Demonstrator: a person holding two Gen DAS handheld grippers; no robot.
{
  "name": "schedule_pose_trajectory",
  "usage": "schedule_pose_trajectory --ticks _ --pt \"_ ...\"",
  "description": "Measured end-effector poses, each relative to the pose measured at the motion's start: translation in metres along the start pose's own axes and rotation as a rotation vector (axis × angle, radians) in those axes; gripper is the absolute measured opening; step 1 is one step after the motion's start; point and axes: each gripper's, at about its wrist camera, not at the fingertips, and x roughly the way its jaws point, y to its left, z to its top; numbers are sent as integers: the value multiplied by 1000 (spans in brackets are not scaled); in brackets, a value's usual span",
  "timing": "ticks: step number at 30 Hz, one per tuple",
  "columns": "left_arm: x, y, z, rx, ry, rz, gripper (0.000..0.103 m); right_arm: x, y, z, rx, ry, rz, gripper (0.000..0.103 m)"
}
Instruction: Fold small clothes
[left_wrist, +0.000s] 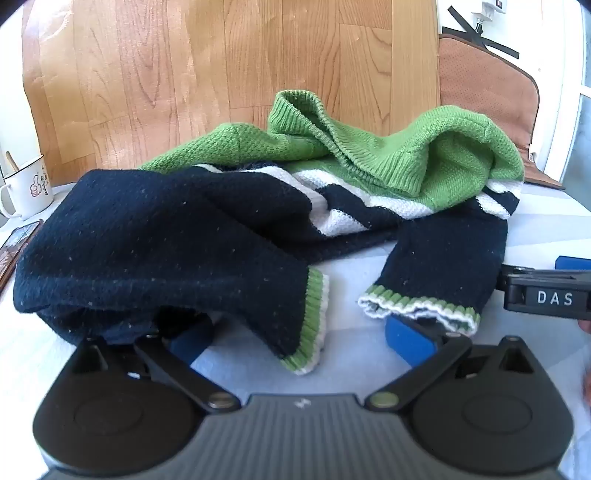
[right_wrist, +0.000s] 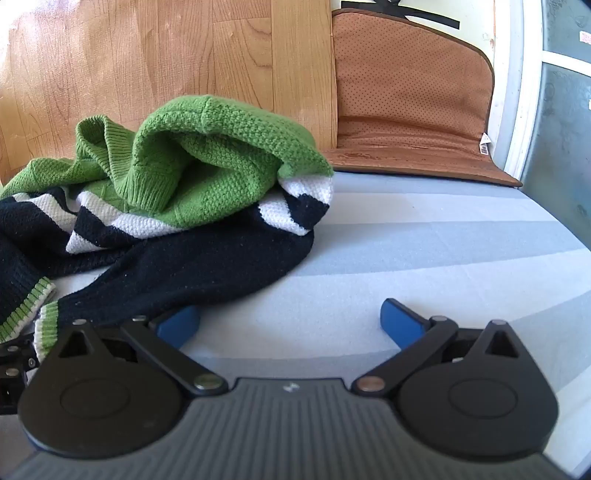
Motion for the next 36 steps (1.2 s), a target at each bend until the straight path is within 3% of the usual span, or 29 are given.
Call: schedule_pose_trajectory --ticks 17,22,25,28,31,34,36 --pt "-8 4 -6 11 -1 -3 103 0 0 0 0 1 0 103" --pt "-20 11 -13 -1 -14 -23 103 -12 -2 -7 -25 -2 39 103" --pt "-36 25 -21 -12 -37 -71 103 -21 -5 -14 -56 -10 64 103" --pt "-69 53 -23 -19 -120 -125 103 -33 -12 -20 -45 -28 88 103" --pt "-99 96 -15 -82 -213 -129 103 -50 -21 -22 -28 -99 117 91" --pt "-105 138 0 -178 -212 -133 103 -63 -19 -9 -50 -192 150 80" --pt "-97 159 11 -233 -174 -167 103 -68 -9 10 -108 -266 157 78"
